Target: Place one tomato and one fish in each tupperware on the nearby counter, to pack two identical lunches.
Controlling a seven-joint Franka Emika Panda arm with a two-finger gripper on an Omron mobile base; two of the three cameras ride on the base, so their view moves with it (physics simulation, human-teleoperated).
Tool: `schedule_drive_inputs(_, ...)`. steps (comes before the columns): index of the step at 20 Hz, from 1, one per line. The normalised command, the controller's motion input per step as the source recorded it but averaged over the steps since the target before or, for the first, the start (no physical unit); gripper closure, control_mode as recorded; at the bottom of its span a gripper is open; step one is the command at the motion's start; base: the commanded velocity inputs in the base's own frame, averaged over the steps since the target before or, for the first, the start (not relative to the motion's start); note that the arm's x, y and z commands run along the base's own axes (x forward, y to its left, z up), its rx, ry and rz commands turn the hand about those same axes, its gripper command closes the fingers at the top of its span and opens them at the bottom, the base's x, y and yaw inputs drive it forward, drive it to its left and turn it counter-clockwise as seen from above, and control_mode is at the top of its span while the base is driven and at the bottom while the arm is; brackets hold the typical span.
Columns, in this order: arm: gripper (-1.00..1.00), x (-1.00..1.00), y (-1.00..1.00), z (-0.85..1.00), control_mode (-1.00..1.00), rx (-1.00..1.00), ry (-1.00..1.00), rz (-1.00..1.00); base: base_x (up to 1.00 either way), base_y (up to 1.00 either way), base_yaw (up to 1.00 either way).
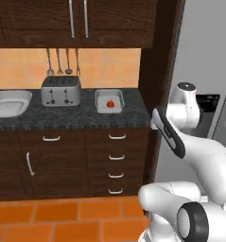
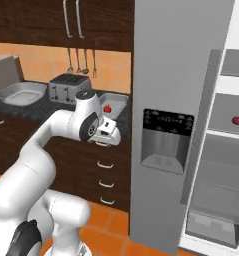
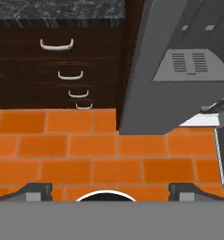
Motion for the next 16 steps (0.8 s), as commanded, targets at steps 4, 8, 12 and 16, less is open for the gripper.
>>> schedule_drive_inputs(4,-1.0,0.0,0.0,0.0,1.0,0.0,0.0,0.0,0.21,-1.0,-0.28)
schedule_drive_inputs(8,-1.0,0.0,0.0,0.0,1.0,0.0,0.0,0.0,0.8,-1.0,-0.2)
schedule_drive_inputs(12,-1.0,0.0,0.0,0.0,1.0,0.0,0.0,0.0,0.62,-1.0,-0.13)
schedule_drive_inputs(16,-1.0,0.0,0.0,0.0,1.0,0.0,0.0,0.0,0.0,-1.0,-0.05)
